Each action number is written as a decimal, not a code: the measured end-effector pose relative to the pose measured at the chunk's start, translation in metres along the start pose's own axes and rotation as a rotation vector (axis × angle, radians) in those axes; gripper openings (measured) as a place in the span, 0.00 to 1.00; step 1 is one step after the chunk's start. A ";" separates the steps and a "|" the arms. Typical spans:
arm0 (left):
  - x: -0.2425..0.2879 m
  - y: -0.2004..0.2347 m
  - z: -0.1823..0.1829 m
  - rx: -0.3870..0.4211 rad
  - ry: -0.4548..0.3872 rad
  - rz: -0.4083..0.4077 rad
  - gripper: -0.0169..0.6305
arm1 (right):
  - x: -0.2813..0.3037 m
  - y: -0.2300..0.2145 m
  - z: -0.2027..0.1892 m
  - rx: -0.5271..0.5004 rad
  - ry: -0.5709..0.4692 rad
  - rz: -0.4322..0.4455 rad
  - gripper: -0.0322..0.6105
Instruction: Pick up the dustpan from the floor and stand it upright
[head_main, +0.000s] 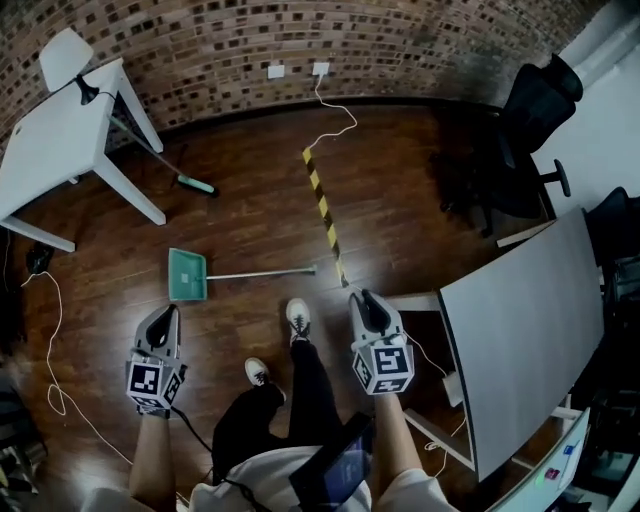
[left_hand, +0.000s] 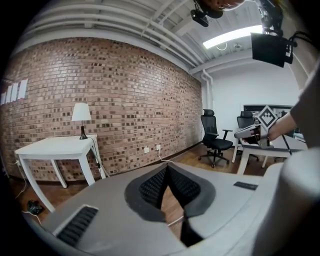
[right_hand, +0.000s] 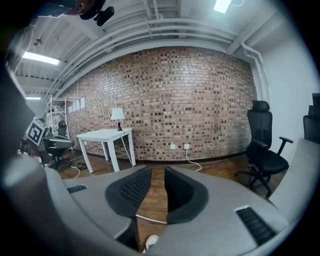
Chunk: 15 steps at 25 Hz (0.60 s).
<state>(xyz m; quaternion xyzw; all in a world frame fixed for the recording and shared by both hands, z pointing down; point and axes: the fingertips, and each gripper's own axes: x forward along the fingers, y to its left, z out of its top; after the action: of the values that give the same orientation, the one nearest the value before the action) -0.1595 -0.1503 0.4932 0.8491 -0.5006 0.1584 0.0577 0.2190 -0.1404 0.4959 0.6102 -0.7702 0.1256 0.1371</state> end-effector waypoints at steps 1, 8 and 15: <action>0.009 0.000 -0.015 -0.010 0.011 0.000 0.04 | 0.009 -0.005 -0.019 -0.010 0.027 -0.005 0.20; 0.109 0.003 -0.128 -0.030 0.056 -0.022 0.03 | 0.119 -0.025 -0.145 0.077 0.098 0.048 0.27; 0.208 0.007 -0.248 -0.100 0.094 -0.020 0.03 | 0.212 -0.033 -0.290 0.057 0.207 0.050 0.27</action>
<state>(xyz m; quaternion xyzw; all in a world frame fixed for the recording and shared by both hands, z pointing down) -0.1248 -0.2630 0.7941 0.8417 -0.4961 0.1725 0.1251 0.2218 -0.2355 0.8442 0.5781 -0.7631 0.2131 0.1952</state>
